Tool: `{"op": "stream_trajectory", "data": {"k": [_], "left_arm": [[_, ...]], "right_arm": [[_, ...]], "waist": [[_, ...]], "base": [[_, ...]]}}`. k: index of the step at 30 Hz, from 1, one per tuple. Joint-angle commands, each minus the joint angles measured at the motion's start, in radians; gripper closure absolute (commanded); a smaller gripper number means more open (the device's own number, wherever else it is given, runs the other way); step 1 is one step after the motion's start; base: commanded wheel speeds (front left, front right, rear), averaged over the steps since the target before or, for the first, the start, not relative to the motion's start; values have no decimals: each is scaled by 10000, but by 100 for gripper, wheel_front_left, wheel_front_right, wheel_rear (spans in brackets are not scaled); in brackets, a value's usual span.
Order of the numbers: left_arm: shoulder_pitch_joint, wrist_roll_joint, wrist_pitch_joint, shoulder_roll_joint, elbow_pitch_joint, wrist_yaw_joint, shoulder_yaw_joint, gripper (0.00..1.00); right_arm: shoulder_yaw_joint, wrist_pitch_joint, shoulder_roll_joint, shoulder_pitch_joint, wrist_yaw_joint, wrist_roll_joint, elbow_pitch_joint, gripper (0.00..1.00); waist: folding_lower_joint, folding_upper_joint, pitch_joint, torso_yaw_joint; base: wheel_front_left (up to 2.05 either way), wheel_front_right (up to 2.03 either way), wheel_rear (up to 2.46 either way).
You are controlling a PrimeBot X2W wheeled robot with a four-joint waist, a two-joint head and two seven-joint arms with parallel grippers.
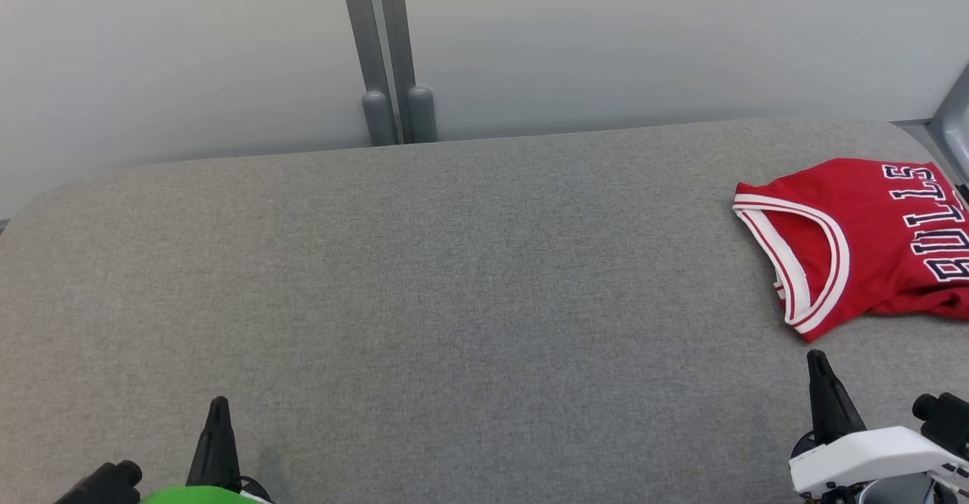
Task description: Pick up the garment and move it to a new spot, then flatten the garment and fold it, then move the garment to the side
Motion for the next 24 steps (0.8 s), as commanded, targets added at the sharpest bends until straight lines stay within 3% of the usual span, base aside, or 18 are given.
{"op": "stream_trajectory", "data": {"k": [1,24], "left_arm": [[-322,-387,63,33,-105,-68,85,100],[-926,-3233,814,46,4,-196,312,100]], "right_arm": [[-57,80,-33,-251,2,360,-80,100],[-199,844,97,-797,2,3377,136,100]], "waist": [[0,0,2,-3],[0,0,39,-50]], "base": [[0,0,0],[0,0,0]]}}
